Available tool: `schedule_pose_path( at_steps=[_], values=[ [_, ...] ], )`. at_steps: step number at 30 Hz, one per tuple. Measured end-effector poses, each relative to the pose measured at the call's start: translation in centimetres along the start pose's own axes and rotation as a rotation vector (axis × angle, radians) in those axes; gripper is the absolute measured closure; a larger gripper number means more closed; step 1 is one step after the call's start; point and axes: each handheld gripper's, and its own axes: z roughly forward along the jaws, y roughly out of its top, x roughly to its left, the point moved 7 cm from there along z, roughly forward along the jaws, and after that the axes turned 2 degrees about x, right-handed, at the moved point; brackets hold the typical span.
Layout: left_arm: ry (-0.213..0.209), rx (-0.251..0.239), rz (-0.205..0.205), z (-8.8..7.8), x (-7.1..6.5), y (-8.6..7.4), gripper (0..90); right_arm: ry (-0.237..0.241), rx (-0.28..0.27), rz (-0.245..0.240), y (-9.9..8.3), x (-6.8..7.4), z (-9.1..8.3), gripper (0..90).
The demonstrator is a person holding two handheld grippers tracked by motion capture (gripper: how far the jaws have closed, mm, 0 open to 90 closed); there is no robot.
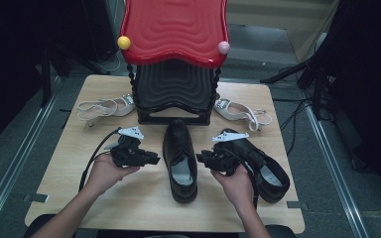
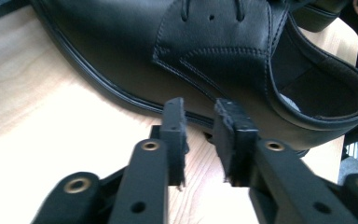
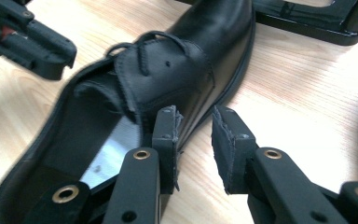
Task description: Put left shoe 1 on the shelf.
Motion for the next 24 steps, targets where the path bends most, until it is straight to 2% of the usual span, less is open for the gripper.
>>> schedule_pose_path(
  at_steps=[3, 4, 10, 13, 18, 24],
  values=[
    [-0.001, 0.001, 0.007, -0.7, 0.3, 0.6, 83.7, 0.004, -0.002, 0.001, 0.2, 0.4, -0.5, 71.3],
    [0.007, -0.003, 0.013, -1.1, 0.5, 1.1, 84.9, 0.015, 0.0, -0.005, 0.5, 1.0, -0.9, 70.9],
    [0.015, -0.028, 0.013, -2.4, 1.1, 3.1, 85.1, 0.043, 0.002, -0.023, 0.7, 3.0, -1.5, 69.8],
    [0.008, -0.029, 0.018, -2.8, 1.3, 3.7, 86.9, 0.057, 0.015, -0.034, 0.6, 3.8, -1.3, 70.2],
    [0.024, -0.038, 0.027, -3.5, 2.0, 5.0, 89.6, 0.066, 0.031, -0.045, 0.3, 4.7, -0.6, 69.7],
    [0.033, -0.059, 0.035, -4.1, 2.4, 6.5, 89.5, 0.088, 0.044, -0.051, 0.1, 6.0, 0.1, 64.3]
  ],
)
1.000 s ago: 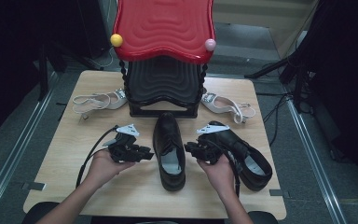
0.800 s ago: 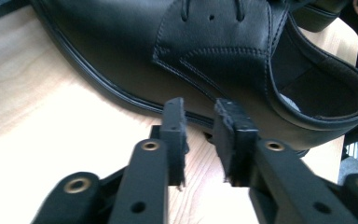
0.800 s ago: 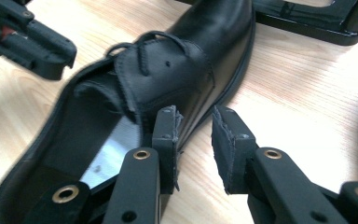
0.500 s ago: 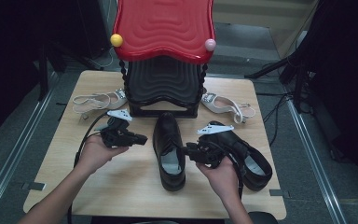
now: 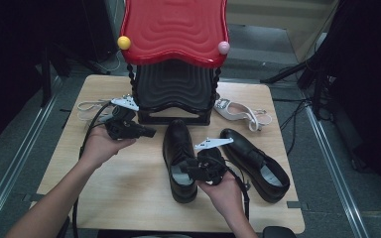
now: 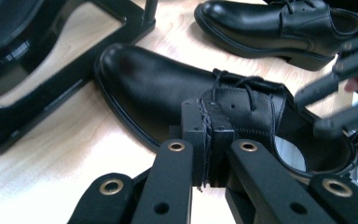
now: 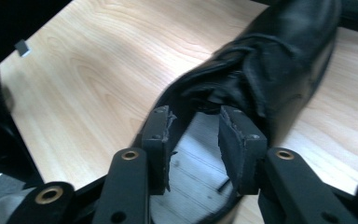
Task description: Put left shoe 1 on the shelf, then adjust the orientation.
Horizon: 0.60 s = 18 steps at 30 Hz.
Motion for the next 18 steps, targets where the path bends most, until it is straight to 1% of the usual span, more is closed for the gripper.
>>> schedule_pose_path(
  at_steps=[2, 3, 4, 6, 7, 9, 11, 12, 15, 17, 18],
  values=[
    [0.001, -0.005, 0.005, -0.3, 0.1, 1.0, 88.6, 0.007, 0.009, -0.001, 0.1, 0.7, 0.6, 61.2],
    [0.001, -0.005, 0.005, -0.3, 0.1, 1.0, 88.1, 0.011, 0.015, -0.002, 0.1, 0.9, 0.9, 60.5],
    [-0.003, -0.01, 0.007, -0.4, 0.1, 1.3, 88.1, 0.011, 0.015, -0.002, 0.1, 0.9, 0.9, 60.5],
    [-0.002, -0.016, 0.014, -0.7, 0.2, 2.0, 87.8, 0.018, 0.032, -0.011, 0.1, 1.4, 1.6, 58.9],
    [-0.002, -0.016, 0.014, -0.7, 0.2, 2.0, 87.9, 0.018, 0.037, -0.012, 0.1, 1.6, 1.8, 58.6],
    [-0.006, -0.023, 0.019, -0.9, 0.3, 2.5, 87.9, 0.017, 0.043, -0.015, 0.1, 1.7, 2.0, 58.4],
    [0.0, -0.027, 0.022, -1.1, 0.3, 2.9, 88.1, 0.027, 0.064, -0.014, 0.1, 2.0, 2.7, 57.7],
    [0.007, -0.029, 0.032, -1.3, 0.4, 3.4, 88.4, 0.027, 0.071, -0.017, 0.1, 2.1, 2.9, 57.7],
    [0.015, -0.028, 0.042, -1.6, 0.5, 4.2, 89.6, 0.025, 0.089, -0.026, 0.1, 2.2, 3.7, 56.8],
    [0.017, -0.027, 0.046, -1.7, 0.5, 4.4, 89.9, 0.024, 0.094, -0.023, 0.1, 2.2, 3.9, 56.6],
    [0.027, -0.03, 0.053, -2.0, 0.6, 4.9, 90.0, 0.02, 0.101, -0.016, 0.1, 2.2, 4.4, 56.5]
  ],
)
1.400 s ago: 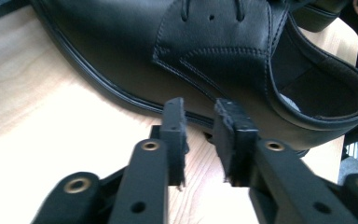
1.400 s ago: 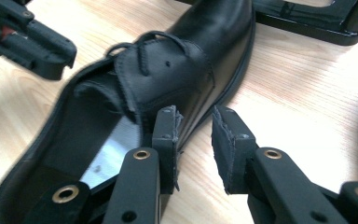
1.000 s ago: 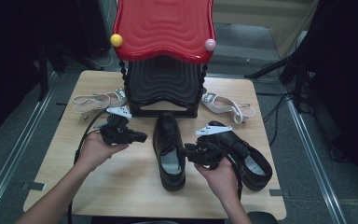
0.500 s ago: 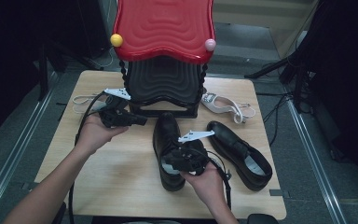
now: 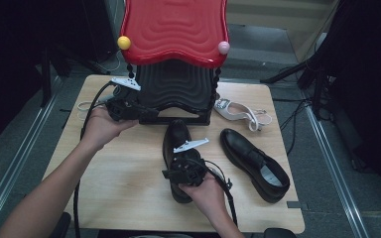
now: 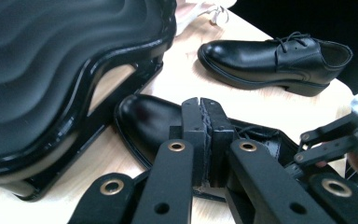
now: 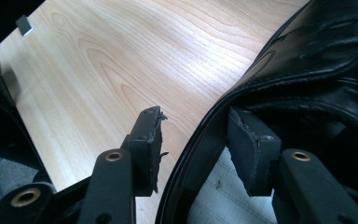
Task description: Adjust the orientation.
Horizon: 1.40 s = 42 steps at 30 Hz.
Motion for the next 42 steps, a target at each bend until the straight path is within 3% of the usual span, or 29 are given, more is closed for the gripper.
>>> schedule_pose_path(
  at_steps=[6, 13, 20, 29, 42],
  values=[
    [0.016, -0.008, 0.025, -1.1, 0.2, 1.9, 90.0, -0.006, 0.018, 0.021, 0.3, -0.2, 0.9, 56.2],
    [0.02, -0.025, 0.027, -2.4, 0.7, 3.8, 90.0, -0.019, 0.035, 0.033, 0.4, -0.5, 1.8, 56.6],
    [0.047, -0.06, 0.041, -4.2, 1.1, 6.1, 89.8, -0.003, 0.065, 0.076, 0.5, -0.7, 2.0, 64.8],
    [0.082, -0.085, 0.066, -5.4, 1.2, 9.0, 89.9, 0.008, 0.083, 0.096, 0.1, -1.4, 0.8, 84.2],
    [0.11, -0.118, 0.039, -6.7, 2.0, 12.4, 89.9, 0.013, 0.043, 0.087, -0.1, -3.0, -1.9, 87.5]
  ],
)
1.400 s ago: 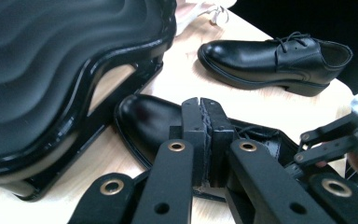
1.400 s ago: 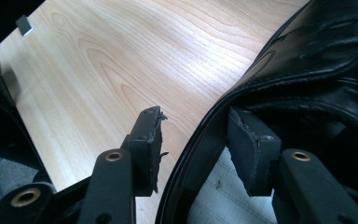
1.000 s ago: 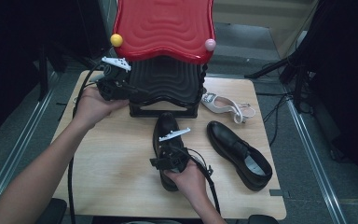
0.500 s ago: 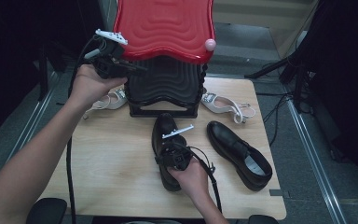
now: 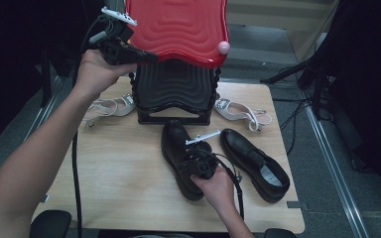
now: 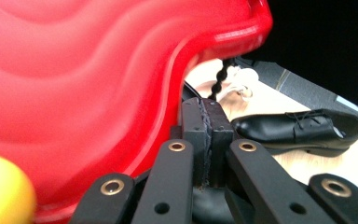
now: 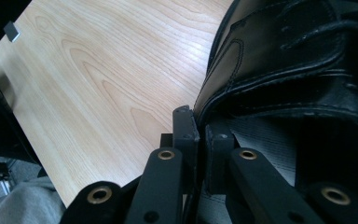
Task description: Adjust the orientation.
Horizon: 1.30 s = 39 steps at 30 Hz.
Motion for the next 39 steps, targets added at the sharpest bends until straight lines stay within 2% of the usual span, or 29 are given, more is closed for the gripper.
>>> schedule_pose_path(
  at_steps=[5, 7, 8, 10, 15, 17, 19, 25, 34, 36, 37, 39],
  values=[
    [0.012, -0.005, -0.01, -0.1, 0.4, 0.8, 89.8, 0.003, -0.025, 0.003, 0.3, -0.6, -1.1, 87.6],
    [0.019, -0.016, -0.029, -0.1, 0.9, 1.2, 89.9, 0.005, -0.028, 0.007, 0.5, -0.8, -1.5, 87.6],
    [0.037, -0.012, -0.04, -0.1, 1.1, 1.3, 89.9, 0.014, -0.029, 0.009, 0.6, -0.8, -1.7, 87.6],
    [0.04, -0.008, -0.048, 0.0, 1.4, 1.4, 89.9, 0.038, -0.04, 0.015, 0.9, -0.8, -2.3, 87.5],
    [0.064, 0.014, -0.047, 0.2, 1.9, 1.3, 89.9, 0.07, -0.048, 0.004, 1.5, -0.3, -3.5, 87.4],
    [0.062, 0.017, -0.047, 0.3, 1.9, 1.4, 90.0, 0.076, -0.057, -0.006, 1.8, -0.1, -4.1, 87.5],
    [0.064, 0.02, -0.043, 0.3, 1.9, 1.4, 90.0, 0.072, -0.061, -0.009, 1.9, 0.0, -4.5, 87.5],
    [0.067, 0.023, -0.043, 0.4, 1.9, 1.4, 90.0, 0.073, -0.092, -0.039, 3.1, 1.4, -7.3, 87.5],
    [0.072, 0.025, -0.04, 0.6, 1.9, 1.5, 90.0, 0.043, -0.124, -0.096, 6.3, 2.0, -8.9, 87.4],
    [0.074, 0.027, -0.035, 0.7, 2.0, 1.5, 90.0, 0.024, -0.142, -0.102, 7.9, 1.7, -9.2, 87.4],
    [0.074, 0.027, -0.035, 0.7, 2.0, 1.5, 90.0, 0.024, -0.142, -0.102, 7.9, 1.7, -9.2, 87.4],
    [0.077, 0.026, -0.031, 0.7, 1.9, 1.4, 90.0, 0.004, -0.161, -0.109, 9.6, 1.2, -9.2, 87.4]
  ],
)
